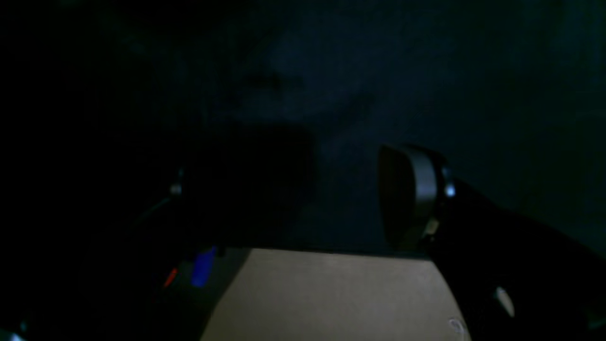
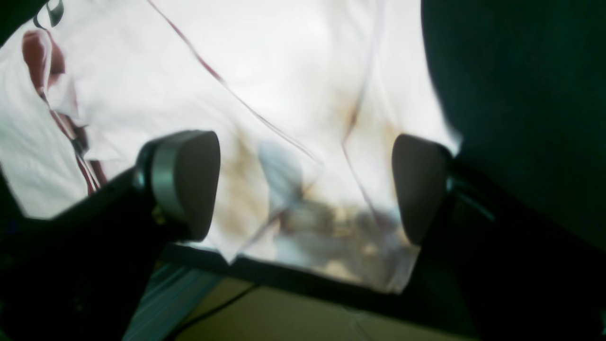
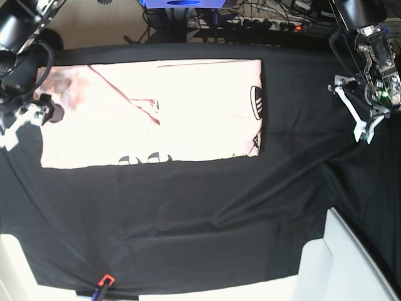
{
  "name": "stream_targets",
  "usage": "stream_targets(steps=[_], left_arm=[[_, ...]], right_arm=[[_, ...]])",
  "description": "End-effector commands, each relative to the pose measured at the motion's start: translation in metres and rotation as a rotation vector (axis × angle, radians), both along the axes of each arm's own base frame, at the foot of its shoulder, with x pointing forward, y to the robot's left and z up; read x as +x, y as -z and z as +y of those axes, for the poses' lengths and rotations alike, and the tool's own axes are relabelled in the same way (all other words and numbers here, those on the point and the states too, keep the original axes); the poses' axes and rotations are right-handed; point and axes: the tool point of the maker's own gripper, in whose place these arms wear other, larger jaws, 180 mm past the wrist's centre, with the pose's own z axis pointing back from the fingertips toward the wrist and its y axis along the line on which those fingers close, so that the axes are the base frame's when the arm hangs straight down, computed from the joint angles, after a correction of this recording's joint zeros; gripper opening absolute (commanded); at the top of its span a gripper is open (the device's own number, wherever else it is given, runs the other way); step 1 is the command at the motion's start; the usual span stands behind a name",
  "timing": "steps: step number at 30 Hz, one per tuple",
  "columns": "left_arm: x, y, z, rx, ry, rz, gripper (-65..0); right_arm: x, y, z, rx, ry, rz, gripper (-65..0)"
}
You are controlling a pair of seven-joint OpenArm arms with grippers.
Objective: Fold the T-shirt properly
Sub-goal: 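Pull the held band end with the right gripper away from the shirt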
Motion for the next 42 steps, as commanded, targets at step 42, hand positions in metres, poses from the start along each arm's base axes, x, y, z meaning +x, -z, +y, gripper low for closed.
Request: stream_targets(steps=[42], left_arm=[[0.004, -0.008, 0.008, 0.028, 0.01, -0.013, -19.1]], right_arm=[[0.01, 0.033, 0.032, 0.165, -0.01, 0.06, -5.5]])
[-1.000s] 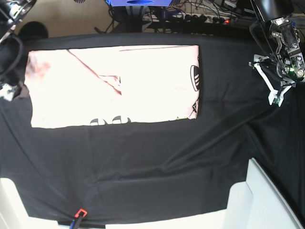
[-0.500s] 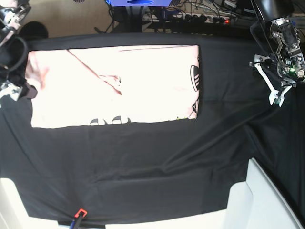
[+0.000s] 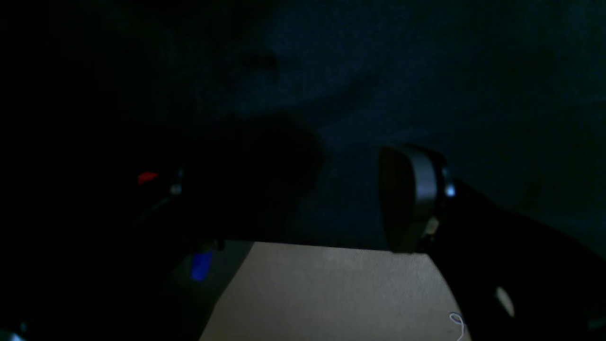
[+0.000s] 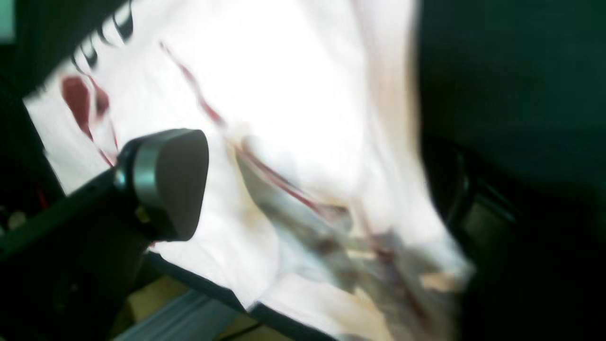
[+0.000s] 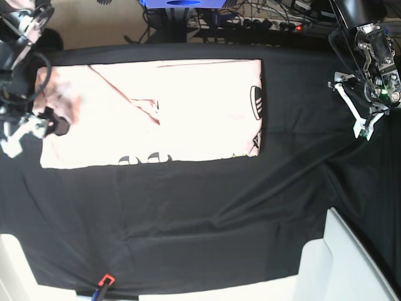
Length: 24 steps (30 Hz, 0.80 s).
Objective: Fold the T-shirt properly
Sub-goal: 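Pull the held band end with the right gripper away from the shirt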
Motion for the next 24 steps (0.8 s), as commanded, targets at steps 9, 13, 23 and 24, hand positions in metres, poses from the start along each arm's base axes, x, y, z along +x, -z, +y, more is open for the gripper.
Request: stream_targets(steps=[9, 13, 23, 24], left_arm=[[0.005, -0.008, 0.008, 0.023, 0.005, -0.019, -19.1], [-0.001, -0.006, 0.009, 0.025, 0.005, -0.005, -19.1], [-0.001, -0.006, 0.009, 0.026, 0.006, -0.006, -19.1], [-0.001, -0.006, 0.009, 0.026, 0.006, -0.006, -19.1]], right_arm=[[-0.006, 0.006, 0.021, 0.013, -0.054, 0.042, -24.2], [-0.006, 0.006, 0.021, 0.011, -0.058, 0.043, -45.4], [-0.002, -0.001, -0.001, -0.033, -0.043, 0.027, -64.9], [-0.002, -0.002, -0.006, -0.044, -0.041, 0.026, -64.9]])
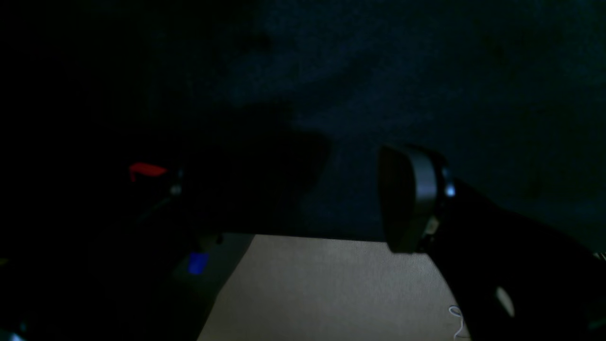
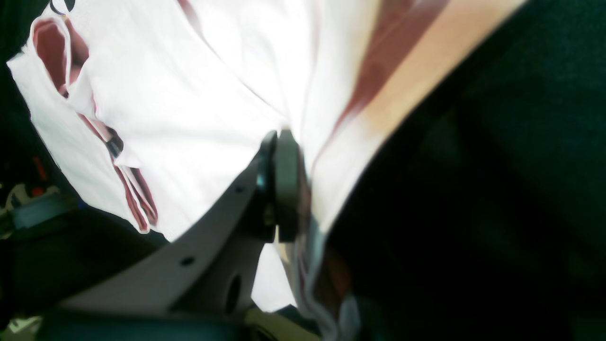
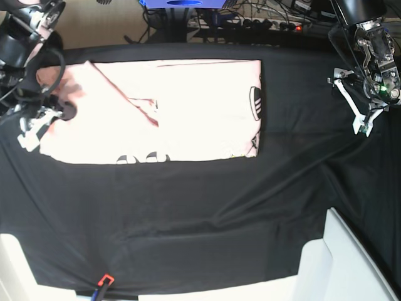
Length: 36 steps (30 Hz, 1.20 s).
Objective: Fold the T-shirt properly
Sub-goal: 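Pull the held band end with the right gripper away from the shirt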
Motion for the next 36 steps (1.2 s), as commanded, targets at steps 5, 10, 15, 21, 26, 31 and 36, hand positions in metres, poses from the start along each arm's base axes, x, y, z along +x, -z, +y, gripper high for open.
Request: stream_targets(steps=[5, 10, 15, 21, 26, 31, 36], left_arm=[[0.007, -0.01, 0.008, 0.027, 0.009, -0.026, -19.1], [0.007, -0.01, 0.008, 0.027, 0.009, -0.026, -19.1], [0.007, -0.011, 0.008, 0.028, 0.009, -0.027, -19.1], [0.008, -0.011, 0.008, 0.029, 0.01, -0.028, -19.1], [0.008, -0.011, 0.008, 0.029, 0.01, -0.028, -19.1], [0.008, -0.012, 0.009, 0.031, 0.01, -0.027, -19.1], [0.01, -0.012, 0.009, 0.031, 0.01, -0.032, -19.1]], right_arm=[[0.014, -0.02, -0.051, -0.104, 0.032, -0.059, -64.9], [0.022, -0.039, -0.092, -0.19, 0.052, -0.096, -64.9], [0.026, -0.056, -0.119, -0.251, 0.061, -0.121, -64.9], [0.043, -0.068, -0.118, -0.294, 0.078, -0.133, -64.9], [0.061, -0.09, -0.106, -0.364, 0.117, -0.169, -64.9], [0.071, -0.107, -0.079, -0.41, 0.167, -0.186, -64.9], [0.072, -0.102, -0.044, -0.414, 0.196, -0.143, -64.9]])
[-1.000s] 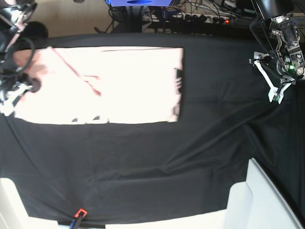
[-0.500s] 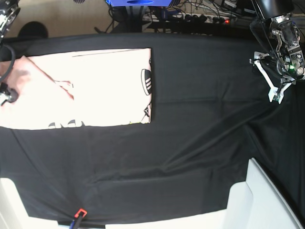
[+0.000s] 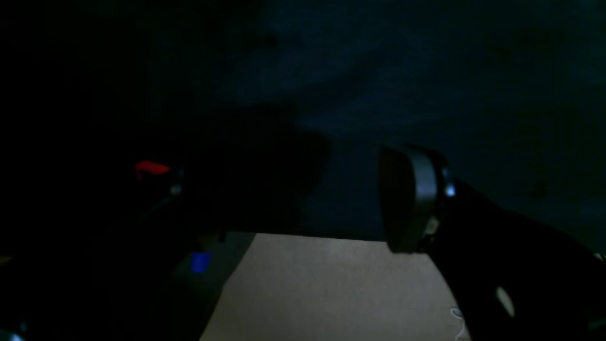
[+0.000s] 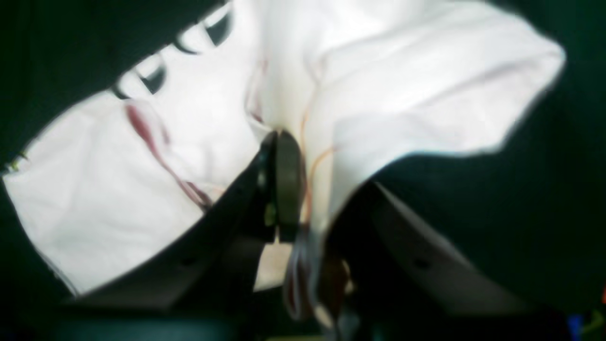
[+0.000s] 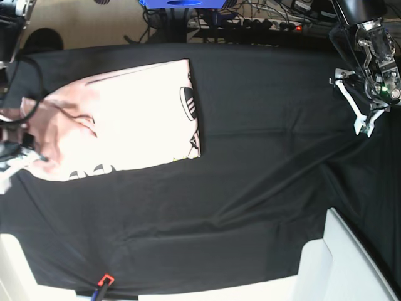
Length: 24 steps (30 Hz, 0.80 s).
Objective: Fold the T-shirt properly
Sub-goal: 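Pull the held band end with the right gripper away from the shirt, then fold the held end with the right gripper back over the shirt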
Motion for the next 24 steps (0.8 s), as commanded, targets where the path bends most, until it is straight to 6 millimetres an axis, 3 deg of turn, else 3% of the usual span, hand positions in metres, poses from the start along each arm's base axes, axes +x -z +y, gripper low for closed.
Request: stream_targets(steps=[1, 7, 17, 24], left_arm=[[0.009, -0.011, 0.008, 0.028, 0.01, -0.029, -19.1], [0.008, -0.013, 0.012, 0.037, 0.012, -0.025, -19.1], [0.008, -0.013, 0.012, 0.039, 0.012, -0.025, -19.1], [0.008, -0.013, 0.012, 0.039, 0.012, -0.025, -19.1]], right_arm=[[0.007, -0.012, -0.001, -0.018, 0.005, -0.035, -64.9], [-0.001, -0.007, 0.033, -0.02, 0.06, -0.004, -64.9], [-0.015, 0.001, 0.109, -0.006, -0.026, 0.035, -64.9], [-0.028, 0.009, 0.139, 0.001, -0.054, 0.079, -64.9]])
